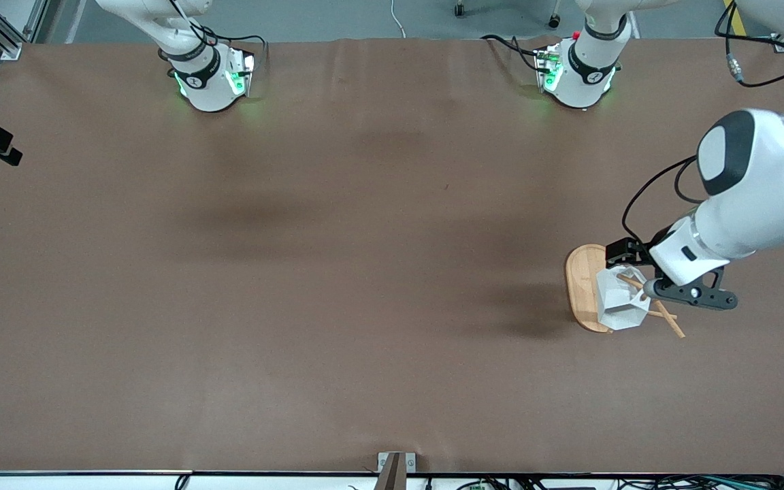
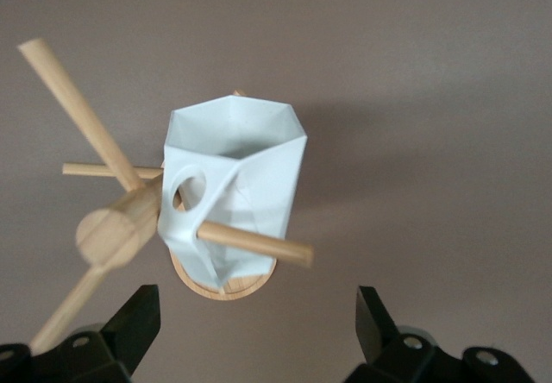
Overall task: Hang cup on rack
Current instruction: 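Open the left gripper and raise it away from the rack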
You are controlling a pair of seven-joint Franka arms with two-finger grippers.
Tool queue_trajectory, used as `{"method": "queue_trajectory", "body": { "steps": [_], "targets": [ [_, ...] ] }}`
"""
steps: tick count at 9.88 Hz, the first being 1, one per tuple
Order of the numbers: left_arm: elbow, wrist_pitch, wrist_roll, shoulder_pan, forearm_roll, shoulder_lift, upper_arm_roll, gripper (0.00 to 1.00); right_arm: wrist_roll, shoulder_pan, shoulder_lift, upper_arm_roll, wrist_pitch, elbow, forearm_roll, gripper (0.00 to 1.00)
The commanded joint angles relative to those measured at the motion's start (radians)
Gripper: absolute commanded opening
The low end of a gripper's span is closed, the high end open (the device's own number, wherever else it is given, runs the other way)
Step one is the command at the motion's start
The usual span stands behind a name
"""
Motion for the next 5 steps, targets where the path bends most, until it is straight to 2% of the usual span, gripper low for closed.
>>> {"method": "queue_trajectory", "body": {
  "steps": [1, 3, 5],
  "targets": [
    [-0.023, -0.083, -0.013, -0.076, -0.009, -0.113, 0.088, 1.0, -0.011, -0.009, 0.003, 0.003, -0.007, 0.004, -0.003, 1.0],
    [0.037, -0.174, 0.001, -0.122, -0.01, -0.164, 0.165, 1.0, -0.011, -0.009, 0.003, 0.003, -0.007, 0.004, -0.002, 1.0],
    [0.086, -0.287, -0.005, -0.133, -0.018, -0.229, 0.18, 1.0, -0.011, -0.009, 0.003, 0.003, -0.005, 0.004, -0.002, 1.0]
  ]
}}
